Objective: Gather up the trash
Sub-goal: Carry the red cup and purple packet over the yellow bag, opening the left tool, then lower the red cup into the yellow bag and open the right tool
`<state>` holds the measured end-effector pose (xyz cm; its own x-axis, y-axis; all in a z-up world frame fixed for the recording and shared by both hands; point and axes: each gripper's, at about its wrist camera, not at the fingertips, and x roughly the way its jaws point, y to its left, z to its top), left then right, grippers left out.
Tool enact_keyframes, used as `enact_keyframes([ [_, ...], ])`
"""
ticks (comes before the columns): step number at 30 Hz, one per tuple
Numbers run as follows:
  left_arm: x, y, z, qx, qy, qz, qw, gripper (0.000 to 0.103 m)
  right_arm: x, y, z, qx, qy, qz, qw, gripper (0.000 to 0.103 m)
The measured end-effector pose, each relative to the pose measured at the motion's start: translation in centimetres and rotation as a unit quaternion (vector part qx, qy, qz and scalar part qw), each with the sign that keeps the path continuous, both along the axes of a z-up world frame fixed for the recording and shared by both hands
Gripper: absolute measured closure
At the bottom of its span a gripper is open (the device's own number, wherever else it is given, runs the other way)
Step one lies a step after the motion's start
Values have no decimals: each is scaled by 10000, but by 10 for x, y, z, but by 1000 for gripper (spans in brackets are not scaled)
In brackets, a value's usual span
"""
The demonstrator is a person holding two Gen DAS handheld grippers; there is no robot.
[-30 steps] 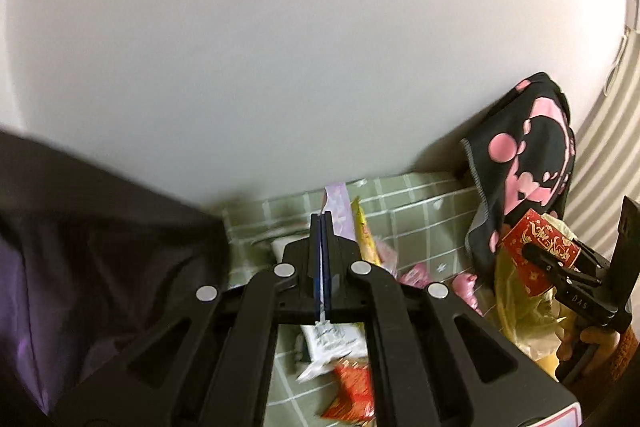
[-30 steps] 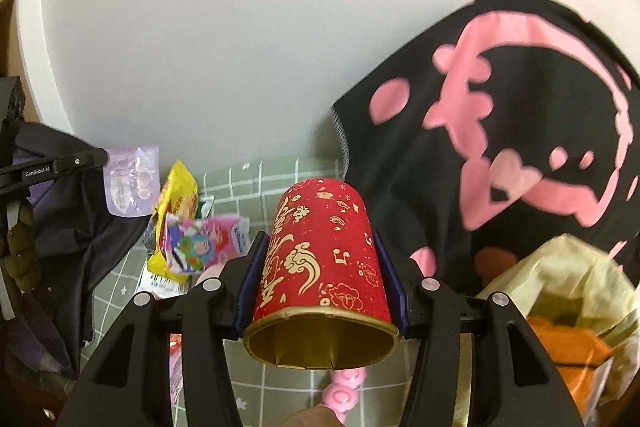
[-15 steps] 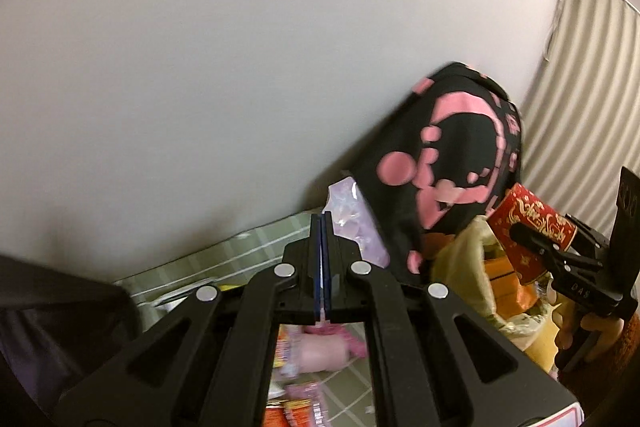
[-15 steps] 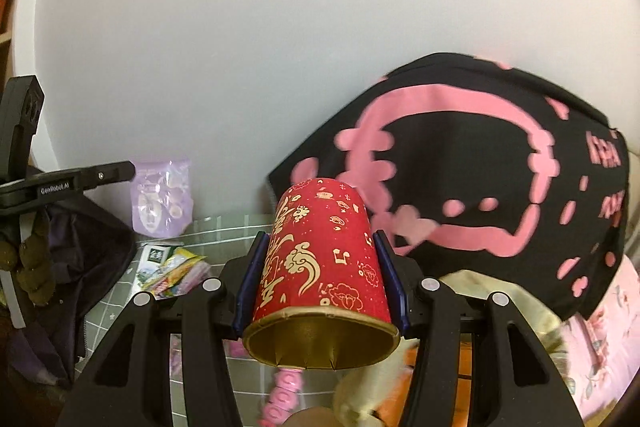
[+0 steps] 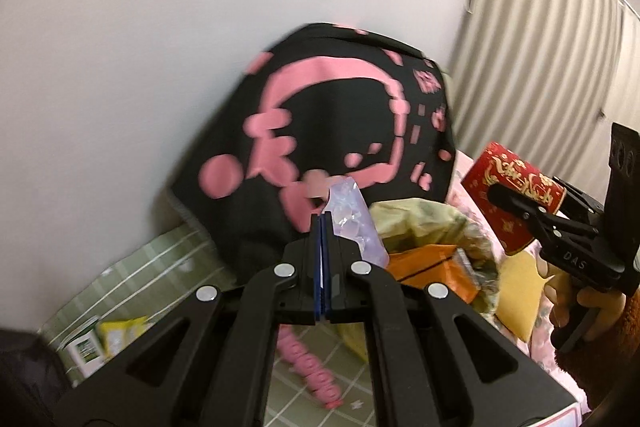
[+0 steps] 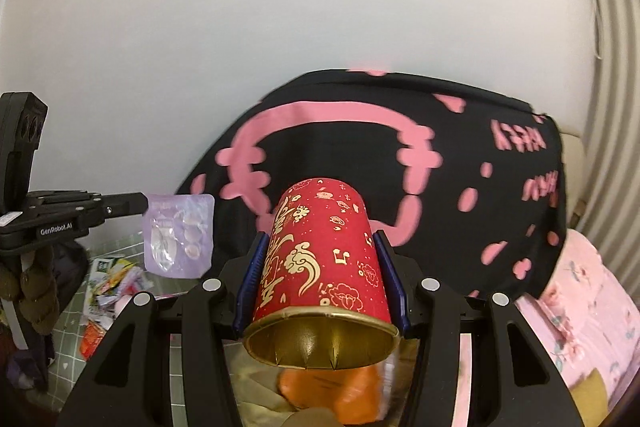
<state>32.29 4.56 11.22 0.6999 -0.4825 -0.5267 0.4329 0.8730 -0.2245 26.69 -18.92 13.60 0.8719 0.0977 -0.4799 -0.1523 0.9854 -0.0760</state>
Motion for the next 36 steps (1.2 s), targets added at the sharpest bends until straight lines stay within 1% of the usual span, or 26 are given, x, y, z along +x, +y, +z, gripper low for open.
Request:
enact_keyframes([
  [5,9,-38,-4,-14,126,-450,9989,103,-11,-27,1,-11,-47,-323,9995,54],
  [9,23,-68,-22,-122,536,-840,9949,103,-20,-52,0,62,-52,-602,9982,54],
  [13,33,-94,-43,-191,945,-1095,9893,103,-28,-69,-1,99,-44,-797,9968,54],
  [14,36,-102,-50,-178,1050,-1158,9875,103,-29,-72,-1,99,-40,-820,9966,54],
  [18,39,-124,-65,-8,1258,-1309,9834,102,-35,-82,-2,121,-16,-910,9958,54],
  [20,38,-130,-70,58,1283,-1282,9834,96,-36,-84,-4,142,10,-904,9958,54],
  [21,38,-132,-71,71,1284,-1261,9836,84,-36,-84,-5,154,26,-884,9960,54],
  [22,36,-132,-70,79,1261,-1243,9842,73,-36,-84,-6,156,36,-868,9961,54],
  [23,35,-132,-70,84,1214,-1220,9850,71,-36,-83,-6,162,46,-853,9962,54],
  [26,29,-125,-65,221,1066,-1085,9881,70,-33,-79,-11,196,100,-745,9970,54],
  [29,22,-113,-58,427,871,-777,9922,69,-27,-69,-17,229,183,-558,9980,54],
  [31,18,-102,-55,516,783,-610,9937,66,-22,-61,-21,250,251,-427,9985,54],
  [36,13,-75,-58,588,837,-349,9941,64,-4,-40,-37,338,520,-105,9980,54],
])
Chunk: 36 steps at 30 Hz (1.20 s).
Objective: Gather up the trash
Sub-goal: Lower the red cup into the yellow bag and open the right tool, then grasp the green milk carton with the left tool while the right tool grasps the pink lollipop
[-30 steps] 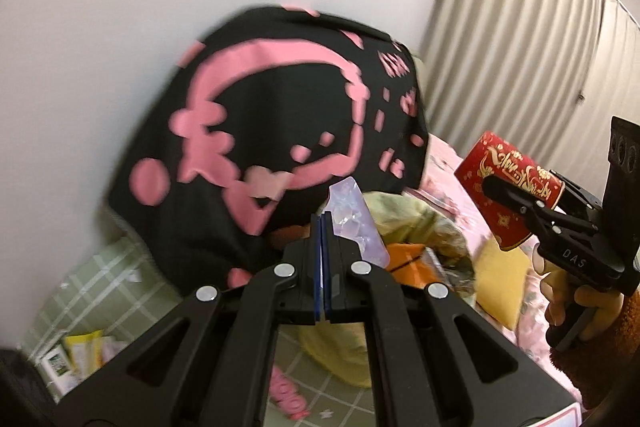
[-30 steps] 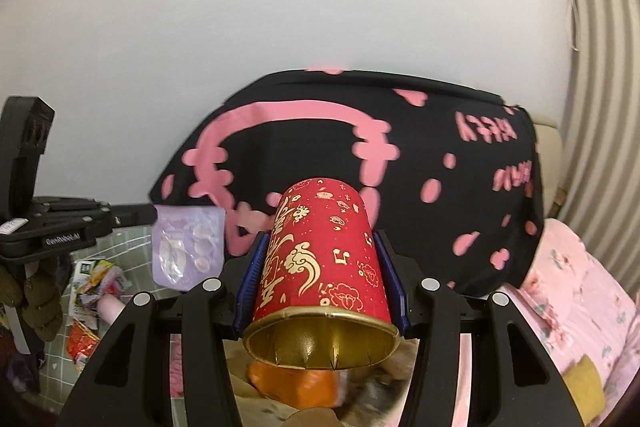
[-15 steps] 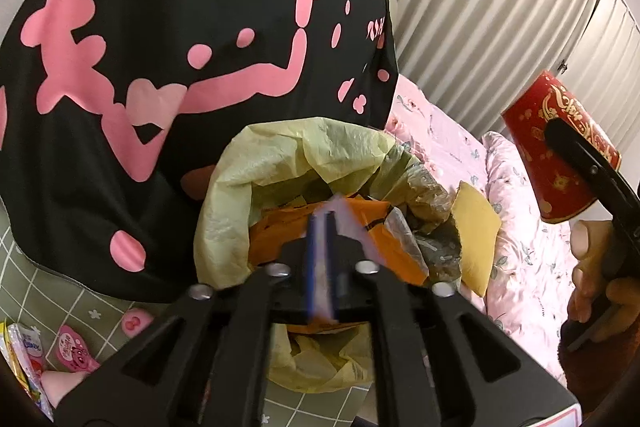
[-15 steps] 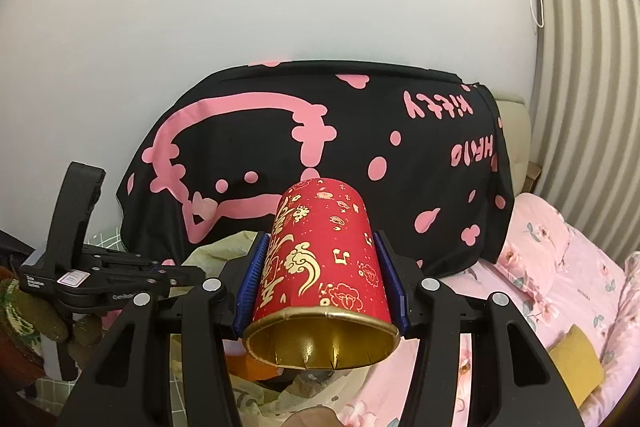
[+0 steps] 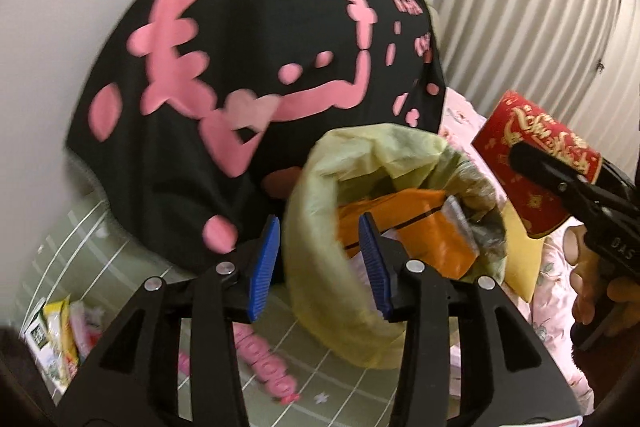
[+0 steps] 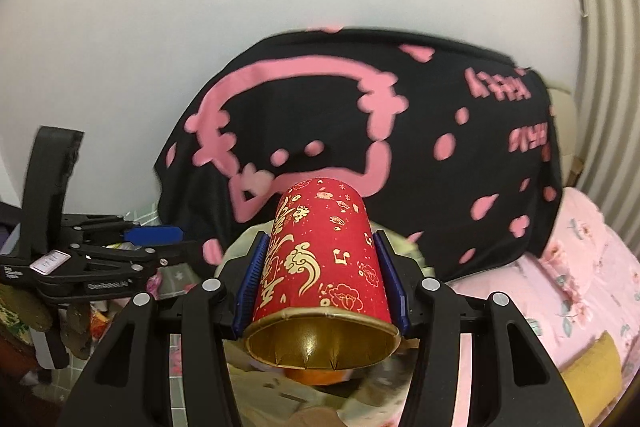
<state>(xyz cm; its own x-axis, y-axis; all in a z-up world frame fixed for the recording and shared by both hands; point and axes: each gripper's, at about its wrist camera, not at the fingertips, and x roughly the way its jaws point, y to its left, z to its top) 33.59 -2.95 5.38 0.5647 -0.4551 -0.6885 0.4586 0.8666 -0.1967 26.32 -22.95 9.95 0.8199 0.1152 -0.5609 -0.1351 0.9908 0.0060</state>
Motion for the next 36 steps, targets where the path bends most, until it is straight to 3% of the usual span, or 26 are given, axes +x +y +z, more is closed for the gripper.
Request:
enact_keyframes([
  [6,-4,46,-15,-94,260,499,9984,64,20,17,-29,115,440,149,9989,53],
  [15,-15,86,-38,-172,588,924,9938,64,29,22,-55,-90,633,21,9979,50],
  [26,-32,109,-47,-203,594,1134,9916,59,20,31,-58,-147,634,-28,9979,48],
  [31,-42,140,-41,-167,367,1512,9877,59,15,50,-51,-37,496,156,9986,48],
  [36,-50,183,-42,-83,242,2053,9784,59,16,78,-50,121,445,474,9978,48],
])
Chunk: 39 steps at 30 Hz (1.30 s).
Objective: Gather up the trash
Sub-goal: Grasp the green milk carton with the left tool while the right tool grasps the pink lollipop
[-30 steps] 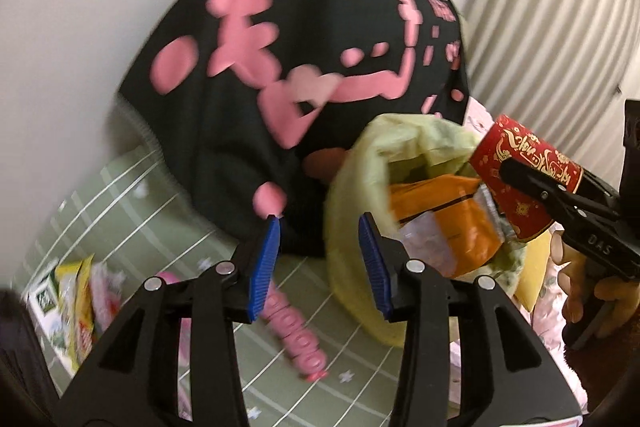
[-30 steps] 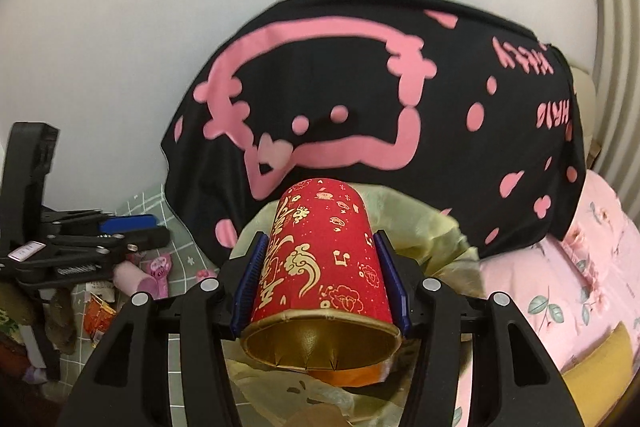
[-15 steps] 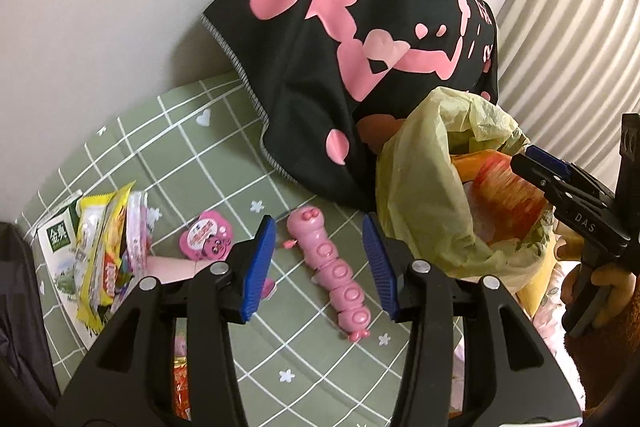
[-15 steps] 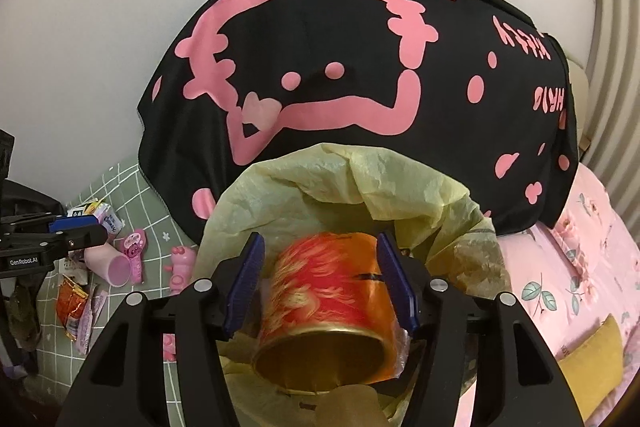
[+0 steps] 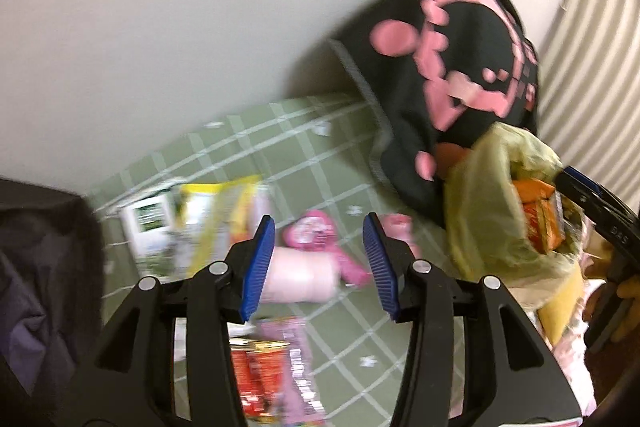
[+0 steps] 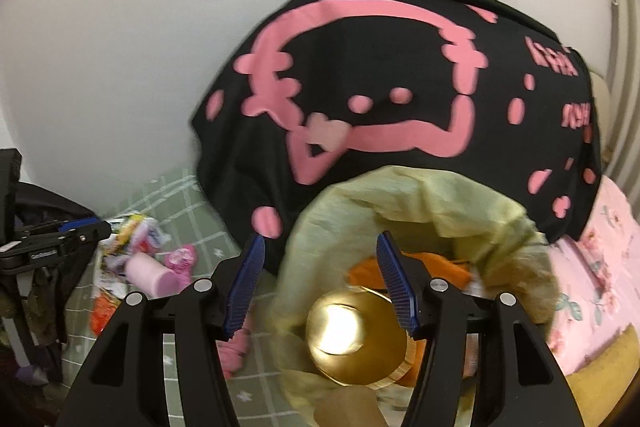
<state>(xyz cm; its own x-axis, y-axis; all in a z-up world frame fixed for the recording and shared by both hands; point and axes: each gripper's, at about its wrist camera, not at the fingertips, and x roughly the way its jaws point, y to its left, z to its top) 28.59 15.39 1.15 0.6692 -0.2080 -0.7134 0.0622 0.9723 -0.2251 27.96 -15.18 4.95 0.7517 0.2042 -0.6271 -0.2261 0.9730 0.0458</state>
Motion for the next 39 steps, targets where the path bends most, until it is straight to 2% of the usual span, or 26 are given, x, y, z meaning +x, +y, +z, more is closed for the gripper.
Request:
enact_keyframes([
  [8,-22,76,-19,-67,183,1031,9945,59,1,56,-15,34,217,639,9977,48],
  [13,-36,101,-30,-75,309,1300,9910,59,1,93,-30,169,426,1096,9929,48],
  [20,-53,118,-42,-91,456,1502,9876,59,5,136,-57,117,814,1474,9857,48],
  [26,-58,123,-47,-87,539,1543,9865,59,12,156,-88,-159,1040,1642,9808,49],
  [30,-60,126,-49,-114,559,1555,9862,59,16,157,-112,-283,1200,1817,9756,64],
  [32,-60,126,-51,-142,572,1545,9862,59,21,157,-122,-324,1284,1835,9741,67],
  [35,-60,126,-54,-199,599,1491,9868,59,27,159,-131,-383,1330,1871,9725,67],
  [39,-51,125,-57,-234,634,1443,9872,59,34,169,-142,-728,1303,1984,9687,67],
])
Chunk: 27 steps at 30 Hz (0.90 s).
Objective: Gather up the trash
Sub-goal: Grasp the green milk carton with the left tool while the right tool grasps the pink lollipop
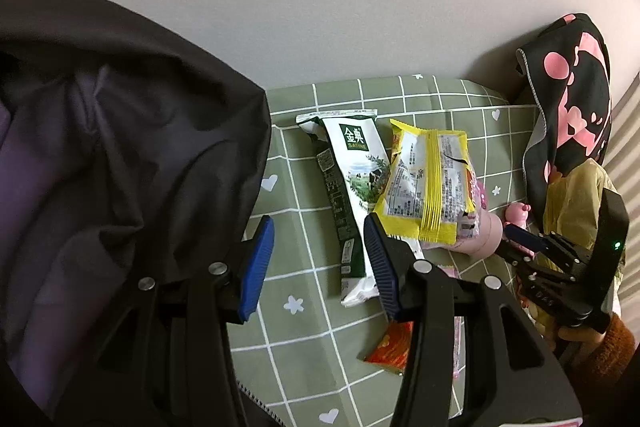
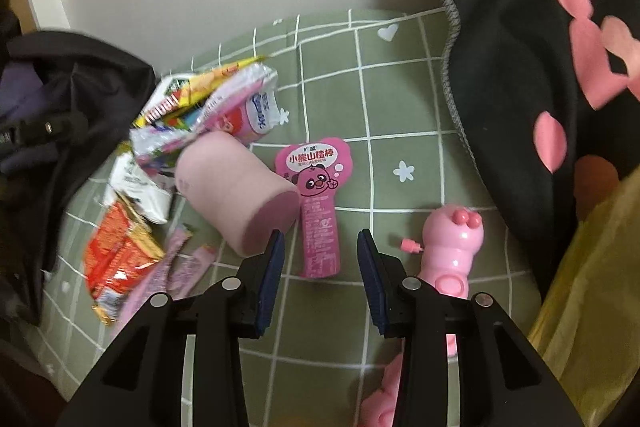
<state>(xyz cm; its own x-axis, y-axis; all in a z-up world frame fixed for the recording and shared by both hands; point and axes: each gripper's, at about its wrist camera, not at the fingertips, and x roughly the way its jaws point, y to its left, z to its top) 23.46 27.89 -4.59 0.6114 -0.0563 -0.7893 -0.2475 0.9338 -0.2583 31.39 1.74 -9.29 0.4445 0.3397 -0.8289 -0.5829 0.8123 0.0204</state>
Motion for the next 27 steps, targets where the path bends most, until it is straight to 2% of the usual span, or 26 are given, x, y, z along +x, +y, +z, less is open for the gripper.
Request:
enact_keyframes([
  [4,14,-2,-4,-70,22,-97,9999,59,8,2,-7,-110,8,15,9999,67],
  [9,35,2,-7,-216,22,-125,9997,59,18,-4,-15,-14,269,-67,9996,81],
  [14,52,12,-18,-455,140,-37,9989,58,25,-7,-8,-17,396,-189,9990,84],
  [20,73,11,-28,-645,242,-110,9976,57,33,-23,29,23,235,-616,9978,84],
  [22,81,9,-30,-675,256,-104,9973,53,35,-26,40,23,172,-698,9974,84],
  [27,99,2,-33,-503,377,-102,9980,51,36,-30,64,131,-9,-796,9967,84],
])
